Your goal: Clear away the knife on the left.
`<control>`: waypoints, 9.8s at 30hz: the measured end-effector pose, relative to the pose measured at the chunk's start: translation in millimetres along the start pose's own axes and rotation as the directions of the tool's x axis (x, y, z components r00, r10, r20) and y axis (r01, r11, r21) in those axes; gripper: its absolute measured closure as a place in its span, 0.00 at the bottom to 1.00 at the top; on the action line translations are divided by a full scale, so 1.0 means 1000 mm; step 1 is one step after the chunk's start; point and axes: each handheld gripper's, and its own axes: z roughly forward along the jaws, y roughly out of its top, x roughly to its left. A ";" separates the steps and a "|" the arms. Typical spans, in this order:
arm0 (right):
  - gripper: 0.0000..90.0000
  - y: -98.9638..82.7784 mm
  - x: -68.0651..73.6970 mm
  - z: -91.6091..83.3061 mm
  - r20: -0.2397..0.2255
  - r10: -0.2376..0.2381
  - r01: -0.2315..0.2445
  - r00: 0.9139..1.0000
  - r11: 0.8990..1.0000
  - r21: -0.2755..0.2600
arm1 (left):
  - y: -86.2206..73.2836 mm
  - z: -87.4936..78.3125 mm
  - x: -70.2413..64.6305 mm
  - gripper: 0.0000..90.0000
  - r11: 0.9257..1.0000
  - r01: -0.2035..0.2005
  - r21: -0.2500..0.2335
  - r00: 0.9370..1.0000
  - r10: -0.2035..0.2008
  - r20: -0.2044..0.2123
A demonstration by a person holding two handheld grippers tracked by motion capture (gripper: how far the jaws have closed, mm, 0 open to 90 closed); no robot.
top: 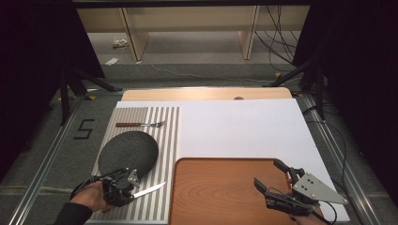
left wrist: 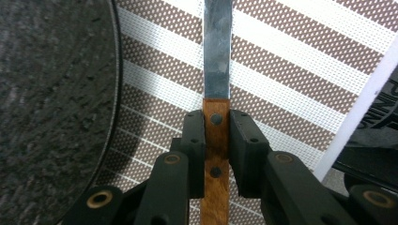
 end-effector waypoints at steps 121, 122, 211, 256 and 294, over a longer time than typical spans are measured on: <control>0.19 0.000 -0.001 0.000 0.001 0.002 -0.002 1.000 1.000 0.001 | 0.153 0.017 -0.085 0.85 0.966 0.207 -0.157 0.928 -0.143 0.344; 0.19 0.000 -0.001 0.000 0.001 0.001 -0.001 1.000 1.000 0.001 | 0.153 0.018 -0.086 0.85 0.967 0.204 -0.153 0.929 -0.141 0.343; 0.19 0.000 0.000 0.000 -0.001 0.001 -0.001 1.000 1.000 0.000 | 0.143 0.014 -0.079 1.00 0.975 0.085 -0.204 0.985 -0.052 0.163; 0.19 0.000 0.000 0.000 -0.001 0.003 -0.003 1.000 1.000 -0.001 | 0.124 0.005 -0.058 0.71 0.960 0.153 -0.235 0.978 -0.113 0.178; 0.19 0.000 0.000 -0.001 -0.004 0.001 -0.001 1.000 1.000 -0.003 | 0.116 -0.026 -0.069 0.16 0.753 0.102 -0.650 0.995 -0.064 0.082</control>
